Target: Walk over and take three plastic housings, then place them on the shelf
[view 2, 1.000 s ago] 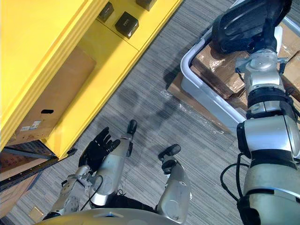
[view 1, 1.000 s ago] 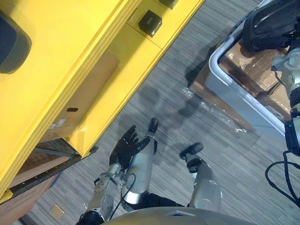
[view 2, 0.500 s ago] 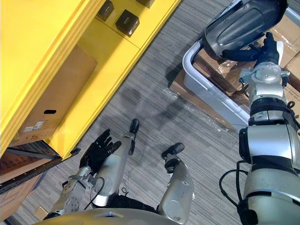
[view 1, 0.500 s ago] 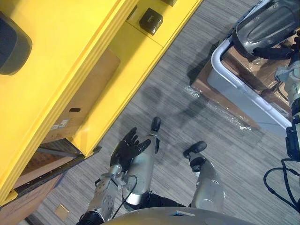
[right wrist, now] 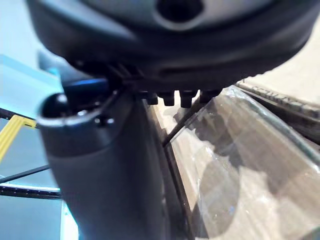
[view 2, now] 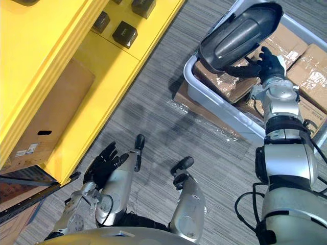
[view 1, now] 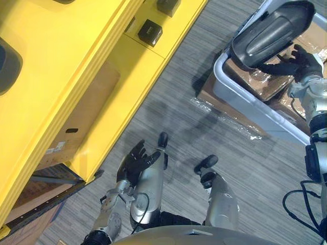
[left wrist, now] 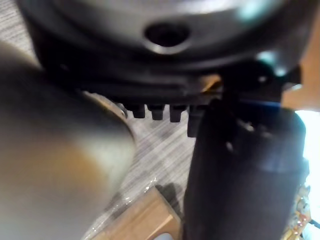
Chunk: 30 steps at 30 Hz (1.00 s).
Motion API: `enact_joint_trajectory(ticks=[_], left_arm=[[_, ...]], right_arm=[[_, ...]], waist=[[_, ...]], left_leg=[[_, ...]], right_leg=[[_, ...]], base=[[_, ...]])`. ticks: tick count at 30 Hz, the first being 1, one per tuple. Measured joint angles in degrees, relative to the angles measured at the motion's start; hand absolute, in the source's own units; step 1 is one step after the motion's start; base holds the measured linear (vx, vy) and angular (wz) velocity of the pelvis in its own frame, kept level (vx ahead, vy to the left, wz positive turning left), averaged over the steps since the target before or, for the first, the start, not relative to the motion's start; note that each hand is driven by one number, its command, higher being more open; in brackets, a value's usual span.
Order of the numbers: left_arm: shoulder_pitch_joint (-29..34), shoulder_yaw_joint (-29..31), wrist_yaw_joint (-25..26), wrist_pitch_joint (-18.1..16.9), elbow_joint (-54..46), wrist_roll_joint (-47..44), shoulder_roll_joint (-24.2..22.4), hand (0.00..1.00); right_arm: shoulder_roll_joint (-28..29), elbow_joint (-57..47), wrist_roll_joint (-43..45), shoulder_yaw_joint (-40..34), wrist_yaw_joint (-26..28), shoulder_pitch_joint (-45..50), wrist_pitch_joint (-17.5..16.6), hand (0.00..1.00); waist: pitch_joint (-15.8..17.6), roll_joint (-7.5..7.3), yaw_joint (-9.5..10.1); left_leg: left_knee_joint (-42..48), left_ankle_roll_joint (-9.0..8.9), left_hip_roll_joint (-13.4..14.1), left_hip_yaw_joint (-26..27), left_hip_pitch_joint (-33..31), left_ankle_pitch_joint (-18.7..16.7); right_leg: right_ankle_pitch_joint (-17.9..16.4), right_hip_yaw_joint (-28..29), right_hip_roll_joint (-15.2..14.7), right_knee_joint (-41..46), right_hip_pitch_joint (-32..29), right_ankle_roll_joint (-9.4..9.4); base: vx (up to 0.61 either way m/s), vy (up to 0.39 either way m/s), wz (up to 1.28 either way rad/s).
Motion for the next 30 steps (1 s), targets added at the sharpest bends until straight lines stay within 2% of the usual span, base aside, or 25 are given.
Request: enact_joint_trajectory(ticks=[1, 4, 9, 13, 16, 20, 23, 24, 25, 27, 29, 30], left_arm=[[0.51, 0.18, 0.2, 0.01, -0.41, 0.03, -0.01, 1.0], [2.74, 2.76, 0.56, 0.05, -2.44, 2.27, 0.13, 1.0], [3.49, 4.42, 0.59, 2.09, -4.39, 2.39, 0.87, 1.0], [4.83, 5.21, 0.58, 2.13, -6.24, 4.74, 1.13, 1.0], [6.66, 6.18, 0.59, 2.07, -7.87, 4.75, 1.11, 1.0], [8.07, 7.09, 0.51, 1.89, -9.98, 5.25, 0.97, 1.0], [8.07, 7.74, 0.07, 1.87, -11.6, 6.81, -0.39, 1.0], [8.0, 7.77, 0.03, 1.87, -13.24, 6.84, -1.39, 1.0], [8.0, 7.83, 0.01, 1.86, -14.15, 6.84, -1.79, 1.0], [7.76, 8.06, 0.0, 1.76, -17.08, 7.01, -2.84, 1.0], [6.84, 8.53, 0.02, 1.75, -18.93, 7.13, -3.5, 1.0], [6.22, 8.75, 0.08, 1.74, -19.88, 7.14, -3.8, 1.0]], right_arm=[[0.59, -0.02, -0.05, -0.19, 0.01, 0.33, 0.36, 1.0], [2.44, -0.27, -2.04, -1.98, 0.23, 2.58, 1.7, 1.0], [2.88, -4.91, -4.92, -3.01, 0.48, 7.1, 4.14, 1.0], [3.61, -10.94, -5.73, -4.02, -3.84, 10.79, 6.54, 1.0], [5.08, -20.01, -5.56, -7.79, -10.24, 16.06, 7.55, 1.0], [11.65, -37.94, -5.62, -14.23, -17.09, 26.73, 6.32, 1.0], [18.9, -50.07, -6.56, -15.81, -19.33, 36.57, 3.94, 1.0], [22.9, -55.37, -6.79, -15.79, -19.35, 42.27, 1.92, 1.0], [24.49, -57.08, -6.83, -15.77, -19.34, 44.41, 1.3, 1.0], [29.74, -59.21, -6.72, -15.66, -18.56, 50.31, -2.06, 1.0], [32.13, -59.22, -6.57, -15.65, -17.59, 53.95, -3.35, 1.0], [33.35, -59.23, -6.06, -15.66, -16.87, 56.7, -4.35, 1.0]], waist=[[0.05, -0.35, -0.33], [-0.03, -2.85, -1.34], [-0.16, -4.68, -1.38], [-0.38, -6.26, -1.6], [-0.57, -7.38, -3.13], [-3.63, -10.15, -5.99], [-8.06, -11.67, -7.42], [-10.7, -12.04, -8.4], [-11.4, -12.08, -8.72], [-14.18, -11.95, -9.4], [-14.99, -11.21, -10.53], [-16.47, -10.61, -11.07]], left_leg=[[-0.02, -0.01, -0.01, 0.09, 0.44, -0.14], [-0.14, 0.06, 0.11, 1.12, 2.2, -0.78], [-1.28, -0.14, 0.57, 2.07, 5.97, -1.42], [-3.15, -0.35, 0.66, 3.26, 8.4, -1.28], [-5.1, -0.41, 0.54, 4.57, 11.21, -1.15], [-7.77, -0.6, 0.53, 6.62, 14.19, -1.16], [-9.76, -1.01, 0.63, 8.19, 16.51, -1.4], [-10.5, -1.27, 0.67, 8.7, 17.39, -1.59], [-10.96, -1.31, 0.67, 9.01, 18.13, -1.63], [-11.27, -1.69, 0.88, 10.21, 19.26, -2.3], [-11.4, -1.75, 0.89, 10.7, 20.72, -2.83], [-11.8, -1.78, 0.88, 11.35, 20.98, -3.1]], right_leg=[[0.04, 0.04, 0.01, -0.09, 0.43, 0.06], [0.26, 0.97, 0.14, -0.74, 1.72, 0.29], [0.83, 1.38, 1.12, -3.13, 5.41, 0.61], [1.31, 2.48, 1.67, -4.64, 6.73, 0.73], [2.0, 3.11, 1.79, -6.35, 8.56, 1.03], [2.25, 4.81, 2.24, -8.14, 9.75, 1.31], [2.67, 5.82, 2.88, -10.33, 10.98, 1.65], [2.91, 6.1, 3.2, -11.54, 11.79, 1.84], [3.0, 6.33, 3.31, -12.03, 12.3, 1.93], [3.25, 7.33, 3.77, -13.21, 12.97, 2.1], [3.51, 7.53, 3.92, -14.18, 14.58, 2.35], [3.82, 8.01, 4.05, -14.92, 14.63, 2.46]], base=[[0.02, 0.026, -0.05], [0.02, 0.033, -0.13], [0.02, 0.025, -0.09], [0.03, 0.007, -0.13], [0.05, 0.016, -0.19], [0.08, 0.007, -0.23], [0.1, -0.007, -0.23], [0.12, -0.001, -0.21], [0.11, 0.001, -0.19], [0.08, 0.009, -0.26], [0.05, 0.019, -0.2], [0.02, 0.023, -0.25]])
